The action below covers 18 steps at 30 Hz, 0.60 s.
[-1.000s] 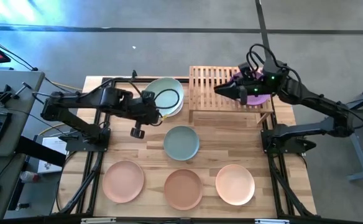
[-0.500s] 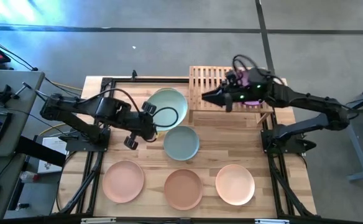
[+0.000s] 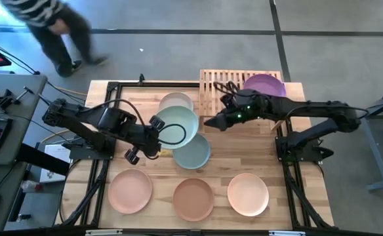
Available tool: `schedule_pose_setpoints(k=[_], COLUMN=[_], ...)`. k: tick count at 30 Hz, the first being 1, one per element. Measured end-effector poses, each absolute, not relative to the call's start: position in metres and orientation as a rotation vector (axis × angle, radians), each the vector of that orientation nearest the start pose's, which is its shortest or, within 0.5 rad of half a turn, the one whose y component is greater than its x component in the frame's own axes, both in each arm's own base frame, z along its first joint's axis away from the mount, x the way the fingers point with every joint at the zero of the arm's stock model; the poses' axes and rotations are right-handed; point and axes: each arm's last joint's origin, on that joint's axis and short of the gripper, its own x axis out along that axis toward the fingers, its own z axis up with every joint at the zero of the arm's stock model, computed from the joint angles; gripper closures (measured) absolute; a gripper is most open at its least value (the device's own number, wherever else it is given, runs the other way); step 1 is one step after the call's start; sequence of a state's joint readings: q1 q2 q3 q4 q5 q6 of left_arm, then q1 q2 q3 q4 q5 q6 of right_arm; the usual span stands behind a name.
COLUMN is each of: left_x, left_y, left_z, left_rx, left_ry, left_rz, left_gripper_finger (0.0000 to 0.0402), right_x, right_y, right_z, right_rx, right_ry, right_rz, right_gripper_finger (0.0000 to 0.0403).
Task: Place and stack plates onto a shelf
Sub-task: Stack the green plate on the purple plate on the shelf
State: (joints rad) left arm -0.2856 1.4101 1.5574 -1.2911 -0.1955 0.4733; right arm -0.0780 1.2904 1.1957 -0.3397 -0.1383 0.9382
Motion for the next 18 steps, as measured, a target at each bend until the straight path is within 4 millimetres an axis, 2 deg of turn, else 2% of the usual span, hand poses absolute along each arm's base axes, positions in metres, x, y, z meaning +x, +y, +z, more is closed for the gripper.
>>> schedule_pose_setpoints(k=[7,14,18], left_x=[0.241,0.250,0.260], left_y=[-0.075,-0.080,-0.080], left_z=[0.371,0.359,0.350], left_rx=[0.819,0.879,0.942], left_ry=[1.057,1.110,1.162], left_rz=[-0.445,-0.493,-0.425], left_gripper_finger=[0.0401,0.0401,0.0401], right_x=[0.293,0.294,0.292], right_y=[-0.013,-0.014,-0.014], right_z=[0.343,0.342,0.340], right_rx=[1.058,1.098,1.111], right_ry=[0.456,0.445,0.467], right_rz=[-0.195,-0.227,-0.252], right_gripper_finger=[0.0285,0.0285,0.0285])
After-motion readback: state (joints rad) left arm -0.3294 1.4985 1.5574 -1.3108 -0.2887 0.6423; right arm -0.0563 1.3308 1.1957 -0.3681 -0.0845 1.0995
